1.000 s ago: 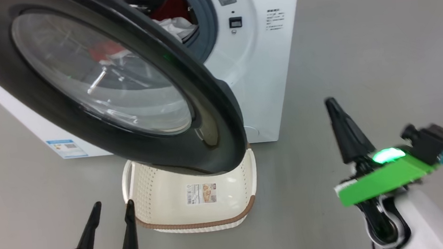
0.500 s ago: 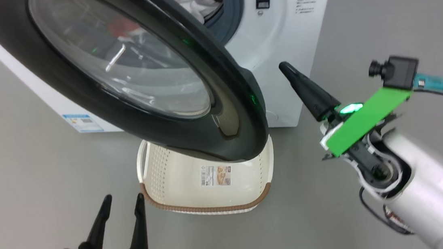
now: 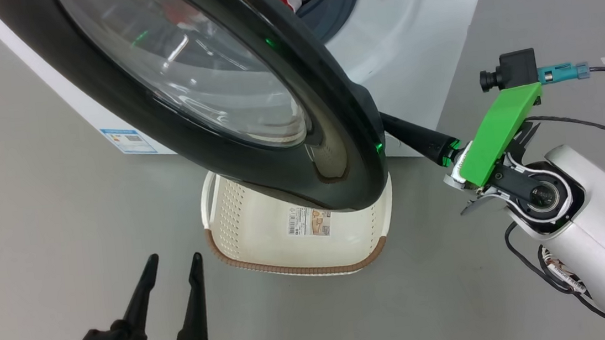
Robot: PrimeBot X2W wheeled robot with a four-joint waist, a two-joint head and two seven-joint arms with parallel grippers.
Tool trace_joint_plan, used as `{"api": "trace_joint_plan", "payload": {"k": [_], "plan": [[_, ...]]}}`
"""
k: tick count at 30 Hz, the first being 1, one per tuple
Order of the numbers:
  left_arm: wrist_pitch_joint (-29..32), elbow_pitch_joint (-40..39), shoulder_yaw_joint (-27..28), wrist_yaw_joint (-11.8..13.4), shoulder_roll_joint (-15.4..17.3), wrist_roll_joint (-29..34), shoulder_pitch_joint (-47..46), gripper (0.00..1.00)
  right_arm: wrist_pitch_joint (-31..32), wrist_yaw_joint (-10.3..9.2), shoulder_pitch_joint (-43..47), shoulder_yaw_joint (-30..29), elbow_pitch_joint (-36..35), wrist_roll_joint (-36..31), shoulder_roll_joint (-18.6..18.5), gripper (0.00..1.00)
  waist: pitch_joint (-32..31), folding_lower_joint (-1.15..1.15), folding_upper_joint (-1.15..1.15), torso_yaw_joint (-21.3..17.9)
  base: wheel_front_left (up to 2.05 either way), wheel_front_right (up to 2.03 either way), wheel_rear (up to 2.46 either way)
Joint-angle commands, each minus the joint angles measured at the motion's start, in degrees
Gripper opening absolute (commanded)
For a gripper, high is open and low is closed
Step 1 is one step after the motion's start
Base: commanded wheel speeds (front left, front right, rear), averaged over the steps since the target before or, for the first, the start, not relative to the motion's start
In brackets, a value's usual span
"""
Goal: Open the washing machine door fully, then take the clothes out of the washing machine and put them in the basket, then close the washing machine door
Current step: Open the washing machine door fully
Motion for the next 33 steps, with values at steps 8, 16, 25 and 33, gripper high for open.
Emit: {"api": "trace_joint_plan", "payload": {"k": [8, 16, 25, 33], "plan": [[-0.7, -1.1, 1.2, 0.4, 0.7, -0.3, -0.8, 1.0, 4.3, 0.44, 1.1, -1.2, -1.2, 0.7, 1.6, 0.0, -1.7, 0.0, 0.0, 1.6, 0.0, 0.0, 0.0], [-0.7, -1.1, 0.8, 0.8, 0.7, -0.1, 1.6, 1.0, 7.0, 0.44, 6.0, -1.5, -3.4, -0.3, 2.8, 0.0, -4.8, 0.0, 0.0, 4.0, 0.0, 0.0, 0.0], [-0.7, -1.0, 0.5, 1.3, 0.7, 0.2, 3.7, 1.0, 9.1, 0.44, 10.1, -0.9, -5.0, -1.7, 4.7, 0.0, -7.4, 0.0, 0.0, 7.7, 0.0, 0.0, 0.0], [-0.7, -0.5, 0.1, 1.6, 0.7, 0.3, 4.6, 1.0, 9.8, 0.44, 11.9, -0.9, -5.8, -2.5, 6.4, 0.0, -8.6, 0.0, 0.0, 11.3, 0.0, 0.0, 0.0]]}}
